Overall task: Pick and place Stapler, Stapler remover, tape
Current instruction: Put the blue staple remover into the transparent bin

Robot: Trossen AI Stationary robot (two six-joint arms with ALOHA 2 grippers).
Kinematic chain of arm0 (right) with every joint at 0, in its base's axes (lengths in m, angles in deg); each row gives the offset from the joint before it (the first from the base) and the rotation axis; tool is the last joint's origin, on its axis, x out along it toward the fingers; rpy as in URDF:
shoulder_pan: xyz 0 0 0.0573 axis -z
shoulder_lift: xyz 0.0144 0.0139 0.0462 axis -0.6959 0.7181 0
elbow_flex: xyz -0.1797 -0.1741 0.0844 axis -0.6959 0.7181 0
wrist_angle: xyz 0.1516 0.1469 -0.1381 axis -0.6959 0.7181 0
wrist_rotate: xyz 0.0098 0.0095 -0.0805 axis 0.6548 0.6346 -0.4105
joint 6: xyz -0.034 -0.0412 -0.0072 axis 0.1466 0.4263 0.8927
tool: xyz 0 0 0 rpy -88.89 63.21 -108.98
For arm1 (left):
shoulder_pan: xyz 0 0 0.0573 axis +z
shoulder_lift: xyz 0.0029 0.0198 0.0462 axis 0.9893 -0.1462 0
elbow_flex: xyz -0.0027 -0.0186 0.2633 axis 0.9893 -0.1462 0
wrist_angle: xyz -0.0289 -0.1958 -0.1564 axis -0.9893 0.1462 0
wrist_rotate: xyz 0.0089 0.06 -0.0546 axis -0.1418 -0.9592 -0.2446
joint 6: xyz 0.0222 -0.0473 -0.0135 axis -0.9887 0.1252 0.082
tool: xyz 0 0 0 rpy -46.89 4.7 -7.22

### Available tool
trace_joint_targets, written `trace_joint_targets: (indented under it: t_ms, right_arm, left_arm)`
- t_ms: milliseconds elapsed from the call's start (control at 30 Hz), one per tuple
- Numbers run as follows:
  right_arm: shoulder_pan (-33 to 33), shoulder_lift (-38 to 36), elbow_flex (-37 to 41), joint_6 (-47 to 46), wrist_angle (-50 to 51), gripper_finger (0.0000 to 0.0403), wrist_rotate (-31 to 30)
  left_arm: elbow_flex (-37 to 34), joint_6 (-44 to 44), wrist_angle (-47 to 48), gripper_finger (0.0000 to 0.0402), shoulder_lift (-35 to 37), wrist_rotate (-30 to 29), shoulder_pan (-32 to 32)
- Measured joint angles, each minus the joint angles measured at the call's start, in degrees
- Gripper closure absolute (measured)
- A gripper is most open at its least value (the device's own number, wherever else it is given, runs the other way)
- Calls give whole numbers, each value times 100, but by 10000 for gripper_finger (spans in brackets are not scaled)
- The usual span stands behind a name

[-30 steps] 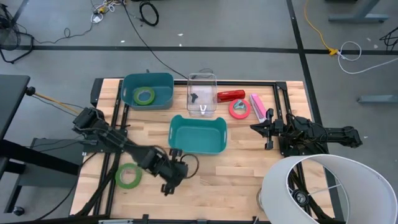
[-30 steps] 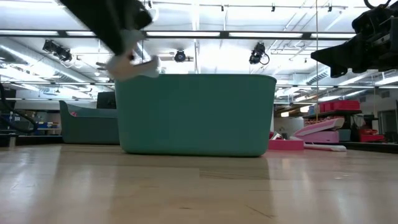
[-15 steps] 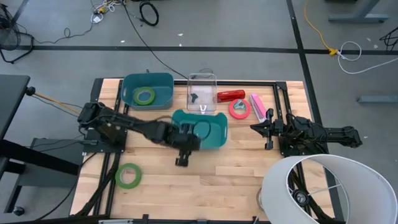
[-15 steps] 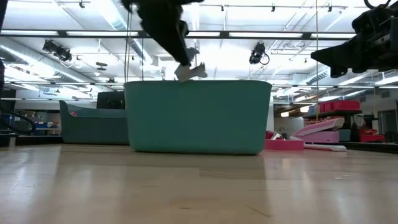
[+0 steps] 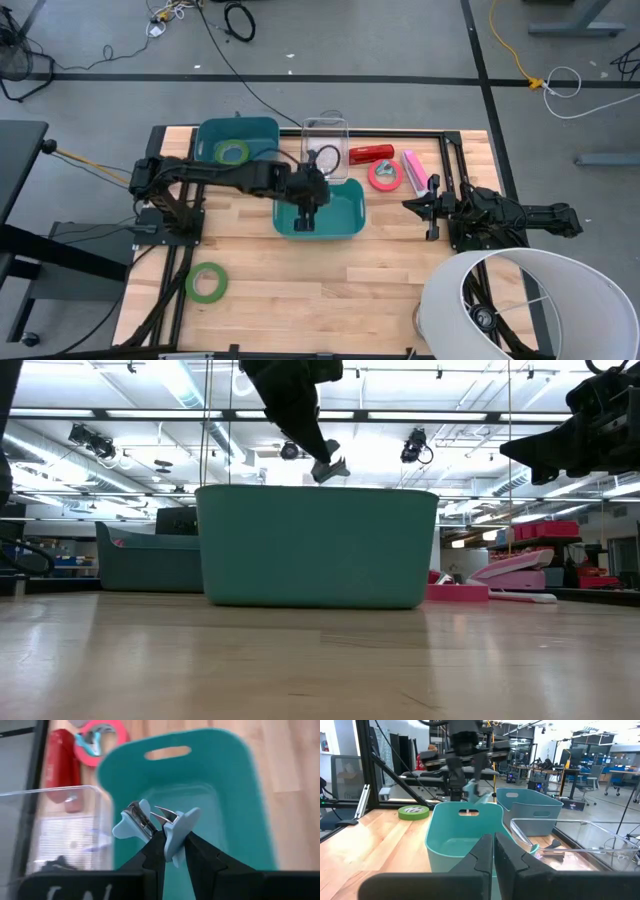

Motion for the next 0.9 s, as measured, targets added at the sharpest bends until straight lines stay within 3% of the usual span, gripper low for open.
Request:
trace_joint_targets:
  t_ms: [900]
  right_arm:
    - [0,2,0,0,0,385,0]
  left_arm:
    - [75,-632,-966,333,0,37,2000]
